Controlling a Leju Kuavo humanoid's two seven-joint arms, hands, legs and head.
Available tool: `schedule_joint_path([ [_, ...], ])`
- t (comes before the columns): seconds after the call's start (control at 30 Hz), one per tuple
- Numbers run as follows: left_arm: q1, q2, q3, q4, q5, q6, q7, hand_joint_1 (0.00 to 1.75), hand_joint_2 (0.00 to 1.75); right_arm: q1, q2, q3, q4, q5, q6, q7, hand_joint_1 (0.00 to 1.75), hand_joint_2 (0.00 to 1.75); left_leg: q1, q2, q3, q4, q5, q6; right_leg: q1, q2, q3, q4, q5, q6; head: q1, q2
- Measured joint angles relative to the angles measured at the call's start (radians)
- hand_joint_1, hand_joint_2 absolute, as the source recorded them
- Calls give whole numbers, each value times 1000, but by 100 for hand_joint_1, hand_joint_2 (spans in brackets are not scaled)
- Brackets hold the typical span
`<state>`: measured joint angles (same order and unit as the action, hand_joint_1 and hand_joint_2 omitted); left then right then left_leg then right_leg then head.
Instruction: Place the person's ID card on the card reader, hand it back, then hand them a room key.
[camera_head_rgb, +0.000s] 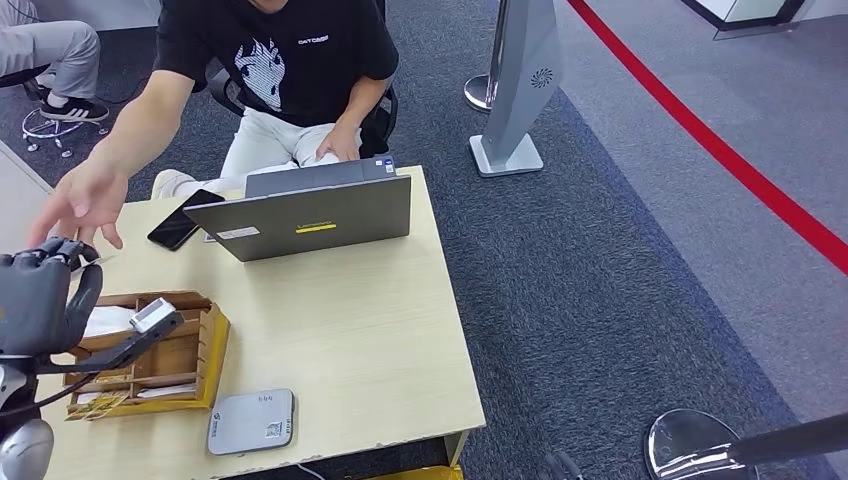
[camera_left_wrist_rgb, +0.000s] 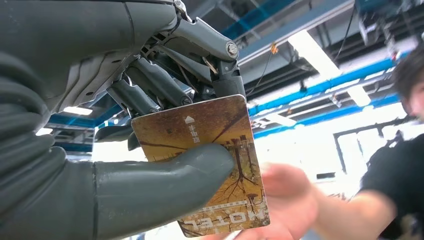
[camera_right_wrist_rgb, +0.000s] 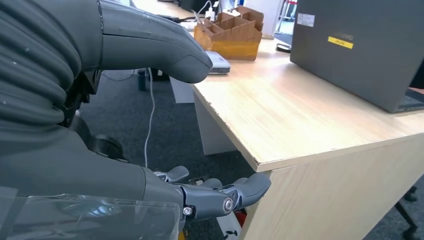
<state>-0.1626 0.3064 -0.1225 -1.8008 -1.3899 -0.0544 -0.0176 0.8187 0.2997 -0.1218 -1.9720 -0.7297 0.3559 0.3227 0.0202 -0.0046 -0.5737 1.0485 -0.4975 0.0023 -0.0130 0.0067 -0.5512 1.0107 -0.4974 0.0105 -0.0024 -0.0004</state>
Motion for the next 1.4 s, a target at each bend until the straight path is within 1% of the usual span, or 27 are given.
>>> schedule_joint_path([
  [0.13,-75,-2,0,95,-21,-23,36,175,175,-16,-2,1,15,15,-10,-13,0,175,0,0,0,0,0,0,0,0,0,0,0,0,0,0],
  [0.27,-116,-17,0,163,-50,-26,71,175,175,-21,-3,5,28,-1,-34,-21,0,175,0,0,0,0,0,0,0,1,0,0,1,0,0,0],
  [0.37,-126,-29,0,179,-58,-23,77,175,175,-22,-4,12,31,-61,-72,-27,0,175,0,1,0,0,0,0,0,2,0,0,1,0,0,0],
  [0.43,-130,-35,2,186,-62,-15,78,175,175,-21,-10,21,26,-97,-97,-59,0,175,-1,1,-1,0,0,0,0,2,0,0,1,1,0,0],
  [0.5,-129,-40,12,190,-68,-9,79,175,175,-18,-16,30,-11,-82,-116,-112,0,175,-1,2,-1,0,0,1,0,3,-1,0,1,1,0,0],
  [0.57,-121,-44,28,190,-77,-8,79,175,175,-20,-18,36,-81,-46,-141,-151,0,175,-1,4,-1,0,0,1,-1,4,-1,0,1,1,0,0],
  [0.67,-107,-50,56,189,-85,-10,76,175,175,-35,-10,38,-177,-15,-174,-163,0,175,-1,5,-1,0,0,1,-1,5,-2,0,1,1,0,0],
  [0.7,-104,-52,63,189,-85,-11,69,175,175,-46,-6,36,-193,-12,-183,-178,0,175,0,5,-1,0,0,1,0,5,-2,0,1,0,0,0],
  [0.73,-103,-57,69,188,-84,-13,59,175,175,-74,-3,27,-182,-8,-183,-211,0,175,1,6,-1,0,0,1,0,6,-2,-1,1,0,0,0],
  [0.77,-105,-64,72,188,-84,-16,50,175,175,-126,-2,4,-135,1,-167,-261,0,175,2,7,-1,0,0,0,2,8,-2,-2,3,-1,0,0],
  [0.83,-114,-88,74,188,-87,-23,39,175,175,-262,-1,-81,28,34,-96,-356,0,175,3,10,-1,0,1,0,3,10,-2,-3,6,-2,2,0],
  [0.87,-118,-98,74,188,-90,-25,39,171,175,-319,-1,-131,107,52,-57,-384,0,175,2,10,-1,0,1,1,2,10,-2,-3,7,-1,3,0],
  [0.9,-119,-107,74,188,-92,-26,39,167,175,-359,0,-175,168,65,-32,-394,0,175,1,9,-1,0,2,1,1,10,-2,-3,7,0,3,0],
  [0.97,-118,-116,75,187,-93,-27,39,79,175,-410,0,-235,248,72,-22,-398,0,175,0,8,-1,0,2,2,0,9,-2,-3,7,1,2,0],
  [1.03,-116,-125,79,187,-91,-26,39,0,175,-435,0,-265,294,65,-41,-398,0,175,0,8,-2,0,2,2,0,9,-2,-3,7,1,2,0],
  [1.2,-85,-154,105,166,-32,-14,22,0,175,-452,0,-287,345,-23,-72,-387,0,175,0,7,-2,0,2,2,0,9,-2,-3,7,1,2,0],
  [1.33,-8,-209,165,90,97,13,-21,0,175,-442,0,-289,364,-77,-78,-389,0,175,0,8,-3,-1,1,1,0,9,-3,-3,6,1,1,0],
  [1.4,31,-237,193,51,129,19,-34,0,175,-435,0,-289,369,-87,-82,-390,0,175,0,7,-3,-1,1,1,0,9,-4,-3,6,1,1,0],
])
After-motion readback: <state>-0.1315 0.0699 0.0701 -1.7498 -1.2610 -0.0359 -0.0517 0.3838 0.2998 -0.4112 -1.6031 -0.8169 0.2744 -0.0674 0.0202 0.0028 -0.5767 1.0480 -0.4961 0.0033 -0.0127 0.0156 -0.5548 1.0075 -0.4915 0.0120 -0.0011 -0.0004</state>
